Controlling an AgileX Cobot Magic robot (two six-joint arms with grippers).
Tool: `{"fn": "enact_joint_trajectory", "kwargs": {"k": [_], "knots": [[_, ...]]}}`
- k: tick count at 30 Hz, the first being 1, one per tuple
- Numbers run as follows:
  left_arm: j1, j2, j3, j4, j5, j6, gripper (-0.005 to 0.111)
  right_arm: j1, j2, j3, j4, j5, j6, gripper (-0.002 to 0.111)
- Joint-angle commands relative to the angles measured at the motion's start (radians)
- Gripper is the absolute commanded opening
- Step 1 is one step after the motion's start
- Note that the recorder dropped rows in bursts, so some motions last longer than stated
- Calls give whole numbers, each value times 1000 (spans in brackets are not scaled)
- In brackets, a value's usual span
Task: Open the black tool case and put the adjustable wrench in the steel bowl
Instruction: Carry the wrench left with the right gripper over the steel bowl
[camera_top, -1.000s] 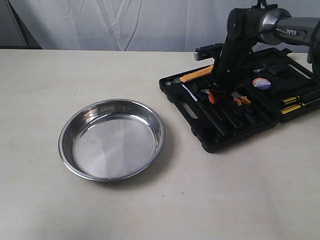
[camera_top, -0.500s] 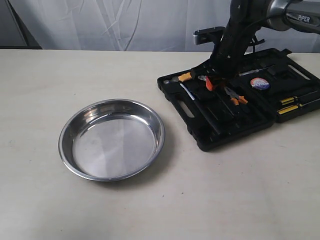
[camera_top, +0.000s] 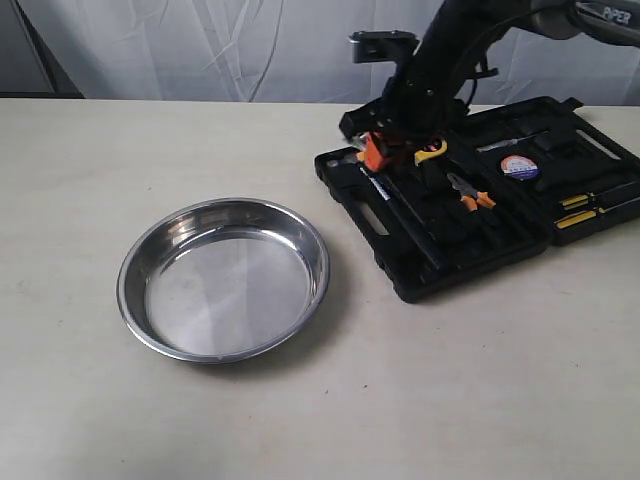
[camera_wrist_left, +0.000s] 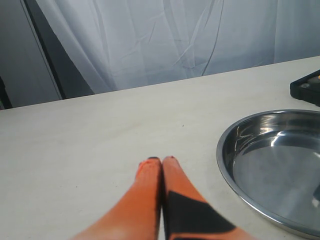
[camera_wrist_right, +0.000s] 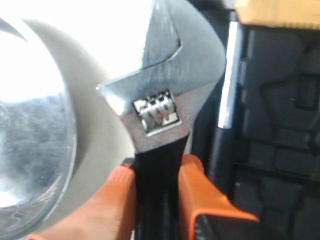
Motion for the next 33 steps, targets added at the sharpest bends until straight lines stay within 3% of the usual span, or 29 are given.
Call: {"fn": "enact_joint_trajectory", "kwargs": {"k": [1,4,10,22,33], "knots": [[1,-7,-2,-2,-10,-4,0,126,-17,-4,-91,-32,79,-1],[1,-7,-2,-2,-10,-4,0,208,-15,-4,-188,-49,133,-1],[1,-7,-2,-2,-10,-4,0,308,2,-4,-150,-133,121,-1],[1,-7,-2,-2,-10,-4,0,353,131,-7,62,-277,12,-1],[1,-7,-2,-2,-10,-4,0,367,149,-218,23,-75,61,-1]]}}
